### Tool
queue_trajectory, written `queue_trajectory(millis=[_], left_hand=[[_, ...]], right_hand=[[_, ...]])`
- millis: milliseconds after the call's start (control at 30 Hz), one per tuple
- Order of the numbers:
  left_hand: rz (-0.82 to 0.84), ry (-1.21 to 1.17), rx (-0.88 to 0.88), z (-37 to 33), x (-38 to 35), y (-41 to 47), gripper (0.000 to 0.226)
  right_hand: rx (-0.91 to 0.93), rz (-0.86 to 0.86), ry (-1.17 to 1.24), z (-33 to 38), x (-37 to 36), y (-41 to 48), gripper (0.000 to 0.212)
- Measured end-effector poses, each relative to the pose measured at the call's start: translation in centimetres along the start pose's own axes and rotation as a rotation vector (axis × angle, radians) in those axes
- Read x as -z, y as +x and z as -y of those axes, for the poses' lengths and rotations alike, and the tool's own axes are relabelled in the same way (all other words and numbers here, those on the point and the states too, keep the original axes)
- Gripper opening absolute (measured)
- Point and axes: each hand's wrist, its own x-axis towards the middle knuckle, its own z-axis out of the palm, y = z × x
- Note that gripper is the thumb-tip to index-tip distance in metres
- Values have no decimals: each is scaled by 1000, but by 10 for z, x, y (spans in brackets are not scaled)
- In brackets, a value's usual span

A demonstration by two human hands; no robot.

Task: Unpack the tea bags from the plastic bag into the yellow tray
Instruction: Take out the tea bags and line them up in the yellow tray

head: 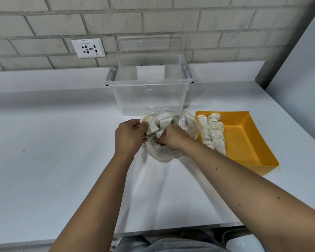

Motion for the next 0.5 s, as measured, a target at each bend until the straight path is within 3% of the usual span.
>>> queue_trajectory(millis=[100, 300, 500], left_hand=[[-7, -2, 7, 0, 3, 1, 20], [-18, -24, 16, 2, 10, 3, 19], [43, -37, 13, -3, -2, -1, 15]], right_hand=[[20, 11, 130, -2, -1, 1, 27], [140, -186, 349, -15, 41, -28, 13], [180, -52, 727, -24, 75, -53, 11]])
